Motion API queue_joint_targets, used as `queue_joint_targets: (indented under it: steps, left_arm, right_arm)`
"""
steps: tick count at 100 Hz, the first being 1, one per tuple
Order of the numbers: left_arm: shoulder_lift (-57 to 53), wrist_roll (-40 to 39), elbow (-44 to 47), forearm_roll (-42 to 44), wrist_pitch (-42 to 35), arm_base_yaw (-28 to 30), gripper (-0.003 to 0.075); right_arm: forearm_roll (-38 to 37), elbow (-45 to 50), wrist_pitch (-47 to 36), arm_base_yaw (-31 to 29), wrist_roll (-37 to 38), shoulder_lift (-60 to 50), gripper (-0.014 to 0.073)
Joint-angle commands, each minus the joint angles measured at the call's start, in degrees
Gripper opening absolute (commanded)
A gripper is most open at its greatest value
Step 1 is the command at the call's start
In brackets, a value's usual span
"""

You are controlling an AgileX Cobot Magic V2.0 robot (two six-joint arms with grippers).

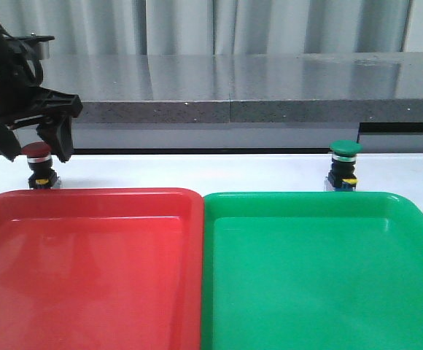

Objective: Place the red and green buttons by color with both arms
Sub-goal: 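Lower the left gripper over the red-capped button and close on it, then lift the red-capped button with the left gripper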

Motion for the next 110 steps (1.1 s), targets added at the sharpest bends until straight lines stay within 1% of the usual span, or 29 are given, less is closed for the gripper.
queue_joint_targets:
  steps: [1,9,16,23,28,44,54,73,89,102,110]
  left_arm:
    - [-2.7,-0.7,-1.8,0.0,-2.1,-0.3,0.0422]
    - [-2.7,-0.7,-1.8,0.4,-2.4,-0.3,0.0332]
    - [-2.7,-0.7,-1.8,0.4,-2.7,-0.3,0.0275]
    - [-2.7,-0.7,-1.8,0.4,-2.7,-0.3,0.0240]
    - [-2.8,-0.7,-1.8,0.4,-2.6,-0.3,0.0229]
    - [-4.8,-0.7,-1.8,0.4,-1.5,-0.3,0.0228]
    - [-7.6,-0.7,-1.8,-0.3,1.1,-0.3,0.0228]
    - [-13.9,-0.7,-1.8,-5.1,4.9,-0.7,0.0228]
    - [-17.8,-1.9,-1.7,-5.3,6.9,-3.4,0.0228]
    - [-18.7,-2.2,-1.0,-5.3,7.0,-6.1,0.0228]
    - [-18.7,-4.0,0.1,-4.0,7.0,-7.9,0.0228]
  right_arm:
    - [0.1,-0.8,-4.7,-0.3,-0.3,-1.3,-0.0066]
    - [0.1,-0.8,-4.7,-0.3,-0.3,-1.3,-0.0066]
    - [0.1,-0.8,-4.7,-0.3,-0.3,-1.3,-0.0066]
    - [0.1,-0.8,-4.7,-0.3,-0.3,-1.3,-0.0066]
    - [0.1,-0.8,-4.7,-0.3,-0.3,-1.3,-0.0066]
    - [0.1,-0.8,-4.7,-0.3,-0.3,-1.3,-0.0066]
    - [0.1,-0.8,-4.7,-0.3,-0.3,-1.3,-0.0066]
    - [0.1,-0.8,-4.7,-0.3,-0.3,-1.3,-0.0066]
    - [0.1,-0.8,-4.7,-0.3,-0.3,-1.3,-0.0066]
    - [0.1,-0.8,-4.7,-0.3,-0.3,-1.3,-0.0066]
    - [0.1,-0.8,-4.7,-0.3,-0.3,-1.3,-0.0066]
